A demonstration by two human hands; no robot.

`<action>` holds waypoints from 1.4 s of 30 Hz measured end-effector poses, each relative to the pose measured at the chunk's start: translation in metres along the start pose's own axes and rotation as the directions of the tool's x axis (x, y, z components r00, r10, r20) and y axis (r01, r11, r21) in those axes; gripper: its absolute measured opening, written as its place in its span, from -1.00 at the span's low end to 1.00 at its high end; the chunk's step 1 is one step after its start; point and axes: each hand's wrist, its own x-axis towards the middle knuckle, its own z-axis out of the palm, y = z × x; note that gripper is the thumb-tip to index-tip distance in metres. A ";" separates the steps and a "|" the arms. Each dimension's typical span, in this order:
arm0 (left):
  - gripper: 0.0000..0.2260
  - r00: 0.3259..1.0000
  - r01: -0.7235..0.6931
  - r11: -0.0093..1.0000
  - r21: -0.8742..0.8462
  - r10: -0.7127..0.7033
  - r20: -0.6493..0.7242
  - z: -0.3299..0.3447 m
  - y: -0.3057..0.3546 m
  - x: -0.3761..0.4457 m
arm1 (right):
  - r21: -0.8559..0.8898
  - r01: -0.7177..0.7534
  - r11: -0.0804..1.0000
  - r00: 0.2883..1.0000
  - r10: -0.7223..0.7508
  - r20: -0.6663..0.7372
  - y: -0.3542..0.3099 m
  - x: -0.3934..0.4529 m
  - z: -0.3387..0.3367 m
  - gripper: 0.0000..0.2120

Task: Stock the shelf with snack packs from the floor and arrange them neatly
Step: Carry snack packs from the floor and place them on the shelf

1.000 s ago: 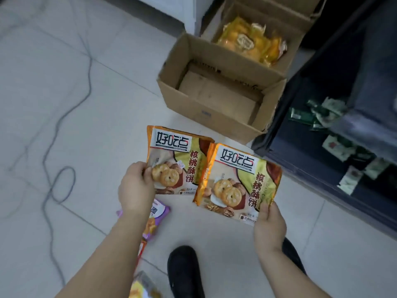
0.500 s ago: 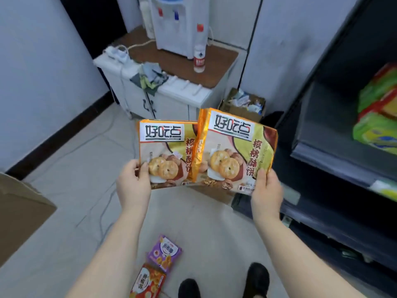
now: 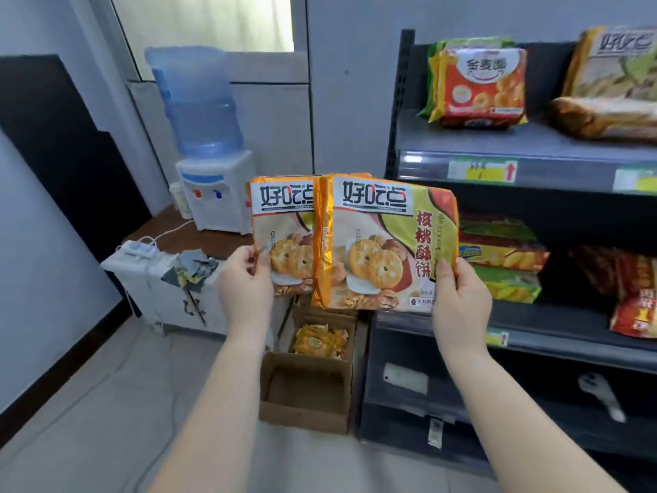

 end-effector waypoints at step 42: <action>-0.73 0.889 0.108 0.969 -0.222 0.006 0.458 0.344 0.312 -0.002 | -0.394 0.033 0.919 0.981 -0.105 -0.161 0.024 0.362 -0.301 -0.75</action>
